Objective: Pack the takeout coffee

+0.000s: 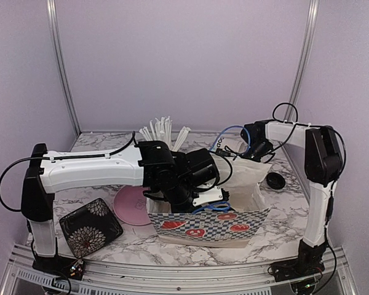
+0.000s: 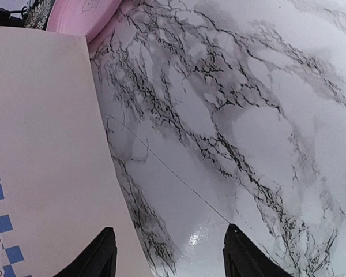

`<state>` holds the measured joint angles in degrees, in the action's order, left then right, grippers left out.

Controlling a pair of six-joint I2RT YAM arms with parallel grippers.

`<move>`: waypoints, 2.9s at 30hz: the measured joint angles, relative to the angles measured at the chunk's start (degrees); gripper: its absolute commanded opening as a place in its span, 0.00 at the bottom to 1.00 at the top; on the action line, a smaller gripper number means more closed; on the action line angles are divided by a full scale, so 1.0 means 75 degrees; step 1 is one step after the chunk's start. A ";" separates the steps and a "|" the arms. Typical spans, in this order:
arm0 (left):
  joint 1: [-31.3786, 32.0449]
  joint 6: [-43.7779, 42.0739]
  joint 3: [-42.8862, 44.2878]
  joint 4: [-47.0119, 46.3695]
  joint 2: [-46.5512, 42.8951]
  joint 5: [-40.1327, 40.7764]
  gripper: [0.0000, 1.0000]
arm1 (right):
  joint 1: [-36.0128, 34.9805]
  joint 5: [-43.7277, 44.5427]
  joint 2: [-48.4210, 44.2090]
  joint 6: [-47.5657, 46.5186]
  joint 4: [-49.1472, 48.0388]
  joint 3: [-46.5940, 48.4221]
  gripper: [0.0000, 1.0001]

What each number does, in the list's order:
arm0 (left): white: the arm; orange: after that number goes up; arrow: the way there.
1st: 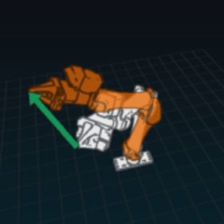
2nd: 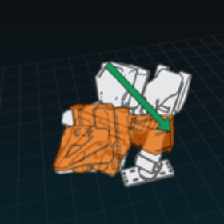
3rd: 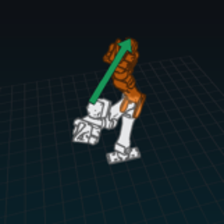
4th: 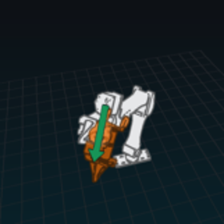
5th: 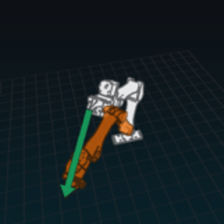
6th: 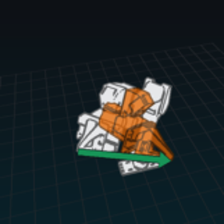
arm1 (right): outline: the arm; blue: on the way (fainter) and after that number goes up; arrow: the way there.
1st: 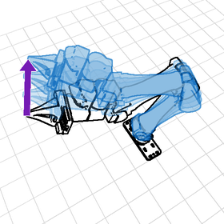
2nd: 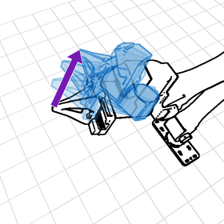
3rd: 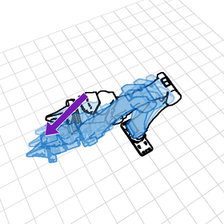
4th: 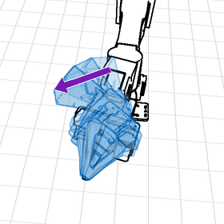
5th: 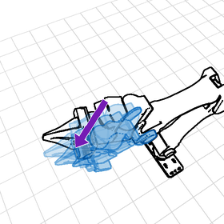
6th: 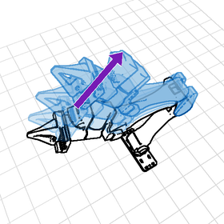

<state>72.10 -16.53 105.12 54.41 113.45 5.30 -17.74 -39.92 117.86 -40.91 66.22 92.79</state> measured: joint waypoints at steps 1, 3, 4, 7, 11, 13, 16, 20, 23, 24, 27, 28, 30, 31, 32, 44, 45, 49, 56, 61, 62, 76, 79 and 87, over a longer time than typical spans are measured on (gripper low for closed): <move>0.0003 0.0160 -0.0023 0.0117 -0.0041 -0.0119 0.43 | 0.0000 -0.0061 0.0000 0.0003 -0.0017 -0.0017 0.61; 0.0020 0.0443 -0.0082 0.0312 -0.0108 -0.0350 0.43 | 0.0000 -0.0169 0.0000 0.0003 -0.0050 -0.0038 0.60; 0.0038 0.0568 -0.0090 0.0402 -0.0125 -0.0446 0.43 | 0.0000 -0.0219 -0.0003 0.0003 -0.0076 -0.0052 0.60; 0.0108 0.0889 -0.0090 0.0592 -0.0134 -0.0595 0.44 | 0.0000 -0.0303 -0.0006 0.0000 -0.0122 -0.0102 0.60; 0.0187 0.1151 -0.0038 0.0723 -0.0128 -0.0484 0.43 | 0.0000 -0.0385 -0.0114 0.0003 -0.0154 -0.0256 0.60; 0.0230 0.1204 0.0050 0.0804 -0.0087 -0.0350 0.42 | 0.0000 -0.0417 -0.0210 0.0003 -0.0166 -0.0321 0.60; 0.0326 0.1297 0.0379 0.0979 0.0140 -0.0055 0.42 | 0.0000 -0.0455 -0.0364 0.0009 -0.0195 -0.0425 0.60; 0.0440 0.1364 0.0606 0.1008 0.0417 0.0283 0.43 | 0.0000 -0.0466 -0.0551 0.0020 -0.0256 -0.0632 0.60; 0.0475 0.1393 0.0606 0.1008 0.0458 0.0393 0.44 | 0.0000 -0.0466 -0.0603 0.0026 -0.0259 -0.0711 0.60; 0.0481 0.1408 0.0606 0.1008 0.0460 0.0405 0.45 | 0.0000 -0.0466 -0.0603 0.0029 -0.0262 -0.0711 0.60; 0.0481 0.1425 0.0606 0.1008 0.0460 0.0391 0.54 | 0.0000 -0.0466 -0.0603 0.0041 -0.0280 -0.0711 0.60; 0.0481 0.1434 0.0606 0.1008 0.0460 0.0382 0.58 | 0.0000 -0.0466 -0.0603 0.0044 -0.0280 -0.0711 0.60; 0.0478 0.1434 0.0606 0.1008 0.0446 0.0356 0.65 | 0.0000 -0.0466 -0.0606 0.0047 -0.0277 -0.0711 0.60; 0.0475 0.1434 0.0606 0.1008 0.0437 0.0353 0.68 | 0.0000 -0.0469 -0.0606 0.0047 -0.0274 -0.0708 0.60; 0.0472 0.1437 0.0606 0.1008 0.0428 0.0341 0.70 | 0.0000 -0.0472 -0.0606 0.0047 -0.0268 -0.0708 0.60; 0.0297 0.1425 0.1075 0.0976 0.0338 0.0189 0.83 | 0.0000 -0.0597 -0.0621 0.0052 -0.0050 -0.0449 0.61; 0.0286 0.1419 0.1105 0.0976 0.0321 0.0187 0.83 | 0.0000 -0.0597 -0.0638 0.0055 -0.0044 -0.0443 0.61; 0.0248 0.1335 0.1131 0.0965 0.0227 0.0163 0.85 | 0.0000 -0.0589 -0.0743 0.0079 0.0044 -0.0385 0.61; 0.0221 0.1218 0.1166 0.0965 -0.0061 0.0172 0.86 | 0.0000 -0.0548 -0.0764 0.0248 0.0067 -0.0172 0.61; 0.0216 0.1075 0.1349 0.0953 -0.0306 0.0189 0.86 | 0.0000 -0.0443 -0.0769 0.0370 0.0090 0.0050 0.61; 0.0216 0.1052 0.1364 0.0947 -0.0385 0.0210 0.86 | 0.0000 -0.0425 -0.0778 0.0391 0.0093 0.0076 0.61; 0.0187 0.1090 0.1868 0.0650 -0.1609 0.0839 0.75 | 0.0137 0.0169 -0.1061 0.0778 0.0321 0.1020 0.63; 0.0149 0.1253 0.1979 0.0239 -0.2025 0.1049 0.73 | 0.0323 0.0350 -0.1244 0.0915 0.0297 0.1559 0.63; -0.0565 0.1859 0.0306 -0.1545 -0.3660 0.2538 0.67 | 0.0866 0.0641 -0.2314 0.1285 -0.0373 0.1518 0.66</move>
<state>67.85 -2.59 107.42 42.83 86.00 24.34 -11.25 -35.11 100.51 -31.27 63.42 104.18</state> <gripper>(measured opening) 0.679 0.638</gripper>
